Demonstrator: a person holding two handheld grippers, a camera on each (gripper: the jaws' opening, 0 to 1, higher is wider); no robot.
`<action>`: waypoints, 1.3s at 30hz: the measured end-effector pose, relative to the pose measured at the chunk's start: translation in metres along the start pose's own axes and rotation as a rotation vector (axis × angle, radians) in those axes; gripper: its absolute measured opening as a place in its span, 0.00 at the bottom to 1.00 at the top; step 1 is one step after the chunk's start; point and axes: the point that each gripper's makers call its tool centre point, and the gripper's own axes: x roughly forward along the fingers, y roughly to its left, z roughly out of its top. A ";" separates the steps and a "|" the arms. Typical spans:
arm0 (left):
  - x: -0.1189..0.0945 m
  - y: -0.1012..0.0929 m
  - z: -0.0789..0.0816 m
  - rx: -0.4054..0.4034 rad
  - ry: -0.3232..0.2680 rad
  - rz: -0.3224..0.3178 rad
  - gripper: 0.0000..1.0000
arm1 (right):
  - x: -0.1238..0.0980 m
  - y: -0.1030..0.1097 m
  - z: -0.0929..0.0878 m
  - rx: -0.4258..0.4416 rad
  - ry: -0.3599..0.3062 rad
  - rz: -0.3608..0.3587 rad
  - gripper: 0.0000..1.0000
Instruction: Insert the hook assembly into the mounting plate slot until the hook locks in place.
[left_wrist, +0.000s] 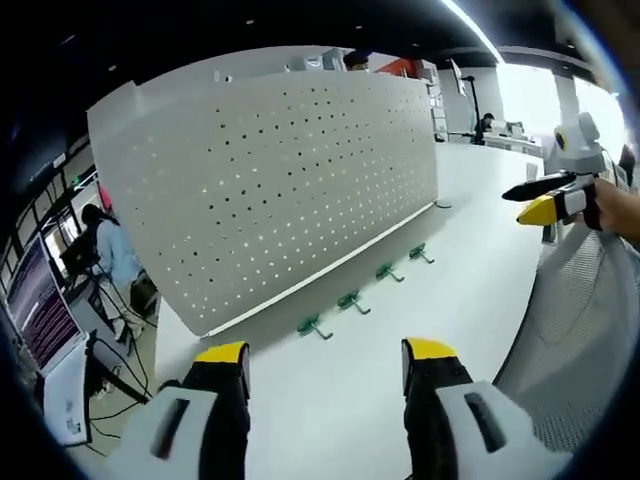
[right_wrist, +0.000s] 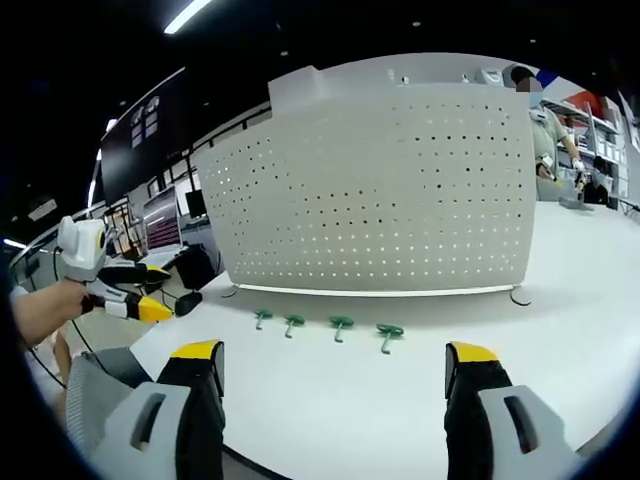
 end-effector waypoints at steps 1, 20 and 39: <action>0.001 0.000 0.000 0.004 0.002 -0.004 0.63 | 0.000 0.000 0.000 0.001 0.000 0.000 0.88; 0.014 0.003 0.000 0.089 0.030 -0.127 0.61 | 0.005 0.013 -0.001 -0.015 0.013 0.020 0.88; 0.037 0.013 -0.009 0.139 0.081 -0.183 0.58 | 0.010 0.015 -0.005 -0.023 0.027 0.016 0.88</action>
